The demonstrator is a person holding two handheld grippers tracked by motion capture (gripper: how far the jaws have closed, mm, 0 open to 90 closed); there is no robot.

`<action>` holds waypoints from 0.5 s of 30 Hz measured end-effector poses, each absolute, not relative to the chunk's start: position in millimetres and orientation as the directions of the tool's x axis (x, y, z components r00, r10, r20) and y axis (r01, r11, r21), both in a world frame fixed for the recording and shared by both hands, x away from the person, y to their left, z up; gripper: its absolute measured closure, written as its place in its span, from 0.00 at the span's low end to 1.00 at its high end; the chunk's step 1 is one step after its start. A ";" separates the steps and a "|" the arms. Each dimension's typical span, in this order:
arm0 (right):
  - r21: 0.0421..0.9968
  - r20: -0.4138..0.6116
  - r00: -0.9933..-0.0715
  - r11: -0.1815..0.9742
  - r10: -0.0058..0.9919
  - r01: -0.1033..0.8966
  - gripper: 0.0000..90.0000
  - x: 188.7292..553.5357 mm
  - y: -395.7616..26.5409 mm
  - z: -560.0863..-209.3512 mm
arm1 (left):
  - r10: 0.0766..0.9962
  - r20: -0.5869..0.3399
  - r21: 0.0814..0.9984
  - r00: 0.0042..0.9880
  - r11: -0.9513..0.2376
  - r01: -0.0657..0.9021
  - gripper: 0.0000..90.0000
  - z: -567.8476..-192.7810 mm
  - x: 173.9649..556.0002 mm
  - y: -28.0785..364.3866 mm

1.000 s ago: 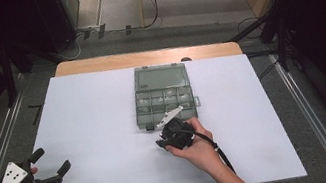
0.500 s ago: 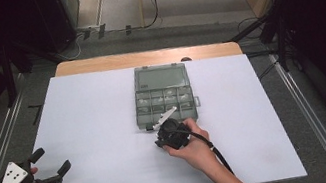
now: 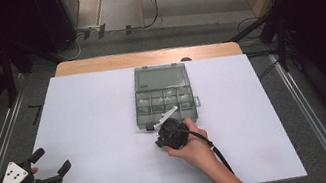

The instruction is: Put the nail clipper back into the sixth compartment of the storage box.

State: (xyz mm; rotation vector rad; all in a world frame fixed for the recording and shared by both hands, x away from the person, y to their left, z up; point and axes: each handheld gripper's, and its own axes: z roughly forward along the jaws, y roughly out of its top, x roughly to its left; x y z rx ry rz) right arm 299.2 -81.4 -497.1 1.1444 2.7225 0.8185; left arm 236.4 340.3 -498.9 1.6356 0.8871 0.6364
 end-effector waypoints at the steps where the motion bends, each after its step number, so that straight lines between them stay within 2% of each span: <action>1: 0.503 0.129 -0.721 0.581 0.681 0.640 0.90 299.3 -81.6 -497.1 | 0.819 -0.043 0.970 0.573 -0.104 0.222 0.00 -498.9 236.4 340.2; 15: 0.534 0.127 -0.735 0.579 0.666 0.617 0.90 297.3 -85.3 -497.4 | 0.818 -0.046 0.970 0.573 -0.101 0.222 0.00 -498.9 236.6 340.5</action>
